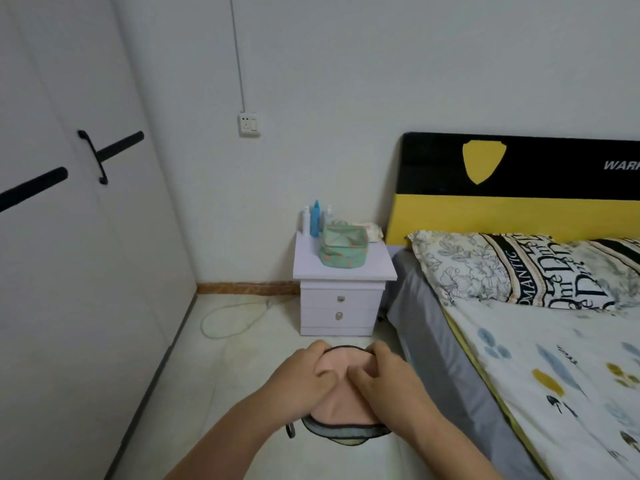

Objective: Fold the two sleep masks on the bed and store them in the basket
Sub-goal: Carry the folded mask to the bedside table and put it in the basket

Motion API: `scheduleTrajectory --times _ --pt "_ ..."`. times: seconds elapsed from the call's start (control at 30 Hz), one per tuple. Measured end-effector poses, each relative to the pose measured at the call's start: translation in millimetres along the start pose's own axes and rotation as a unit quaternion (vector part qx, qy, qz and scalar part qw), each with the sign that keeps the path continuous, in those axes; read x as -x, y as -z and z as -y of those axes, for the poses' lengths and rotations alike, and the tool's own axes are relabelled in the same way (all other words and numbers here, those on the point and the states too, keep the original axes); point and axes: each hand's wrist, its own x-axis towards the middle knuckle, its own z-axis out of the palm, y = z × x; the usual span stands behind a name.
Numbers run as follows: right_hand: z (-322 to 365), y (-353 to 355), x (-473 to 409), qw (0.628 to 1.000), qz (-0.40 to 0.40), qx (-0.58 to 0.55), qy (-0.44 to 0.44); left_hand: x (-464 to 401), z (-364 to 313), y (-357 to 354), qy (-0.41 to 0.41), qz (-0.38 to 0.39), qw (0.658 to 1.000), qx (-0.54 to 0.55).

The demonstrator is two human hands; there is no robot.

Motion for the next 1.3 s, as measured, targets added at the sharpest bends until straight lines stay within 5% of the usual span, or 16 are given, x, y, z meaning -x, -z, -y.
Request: scheduleTrajectory --times 0.7,1.3 --pt "-8.9 57.2 -323.2 0.997 0.077 -0.003 -0.014 -315.4 -31.6 47.7 0.031 0.024 0.999 0.008" --pt "17.0 51.3 -564.0 0.995 0.032 -0.031 -0.086 -576.8 -14.0 125.1 -0.006 0.116 0.993 -0.036"
